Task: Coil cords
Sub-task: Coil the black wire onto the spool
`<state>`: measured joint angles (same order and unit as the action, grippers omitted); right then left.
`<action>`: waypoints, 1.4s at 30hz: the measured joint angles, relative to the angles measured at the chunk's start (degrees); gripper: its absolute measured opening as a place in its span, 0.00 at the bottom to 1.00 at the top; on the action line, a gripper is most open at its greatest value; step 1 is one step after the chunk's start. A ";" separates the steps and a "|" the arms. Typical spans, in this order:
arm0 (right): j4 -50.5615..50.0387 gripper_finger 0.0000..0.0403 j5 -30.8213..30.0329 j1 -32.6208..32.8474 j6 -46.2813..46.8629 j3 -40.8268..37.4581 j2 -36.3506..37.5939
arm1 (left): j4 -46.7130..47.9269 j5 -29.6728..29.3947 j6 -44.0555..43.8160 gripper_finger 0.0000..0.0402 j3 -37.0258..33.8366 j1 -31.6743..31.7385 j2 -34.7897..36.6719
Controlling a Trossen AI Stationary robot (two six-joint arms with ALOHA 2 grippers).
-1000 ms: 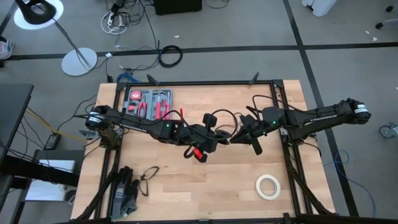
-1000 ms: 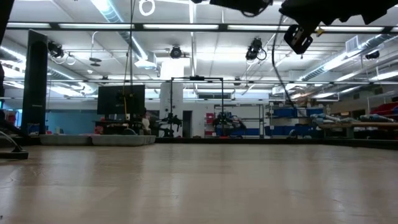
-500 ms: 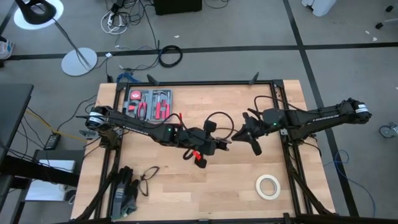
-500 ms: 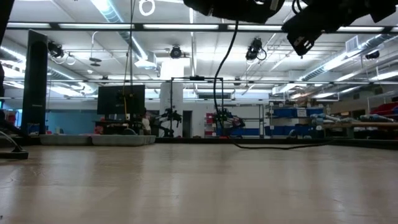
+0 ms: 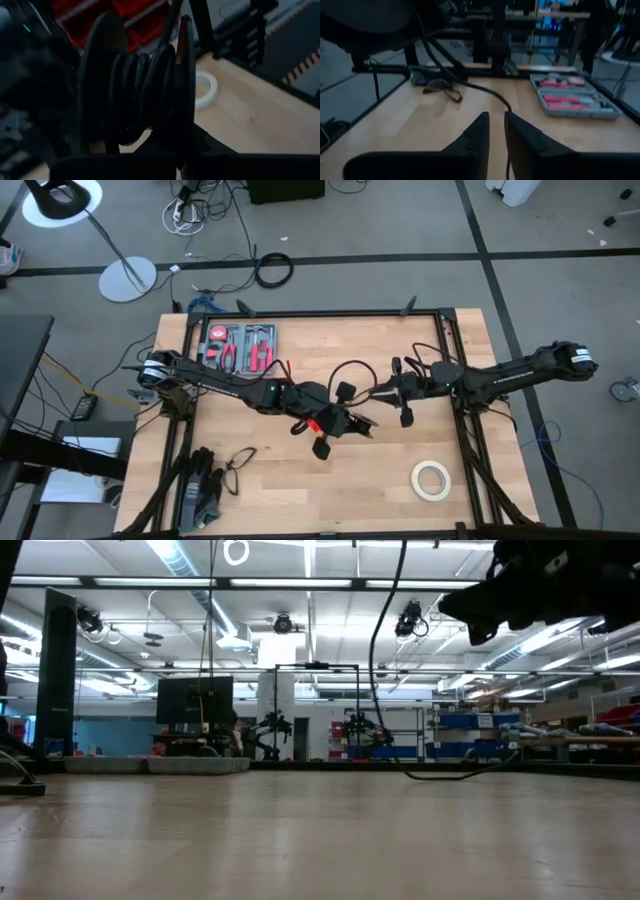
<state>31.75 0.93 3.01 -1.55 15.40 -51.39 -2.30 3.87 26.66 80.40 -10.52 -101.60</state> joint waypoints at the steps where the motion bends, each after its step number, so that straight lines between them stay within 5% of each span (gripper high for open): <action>1: 1.19 0.17 0.00 -0.01 -0.02 -0.33 -0.54 | -1.09 0.23 0.02 0.00 0.00 0.00 0.00; 14: 2.88 0.31 0.31 -0.01 4.48 3.21 -11.56 | -10.41 1.33 1.57 0.00 0.07 0.02 0.06; 27: 4.59 0.30 -1.40 -0.01 -2.42 9.15 -19.74 | -10.20 1.12 1.58 0.00 0.07 0.02 0.07; 42: 8.04 0.21 -3.10 -0.07 -3.22 9.79 -20.69 | -11.17 -0.47 1.91 0.00 0.07 0.02 0.07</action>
<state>39.78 -2.17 2.94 -4.77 25.19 -72.08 -13.47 3.40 28.57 80.47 -10.50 -101.54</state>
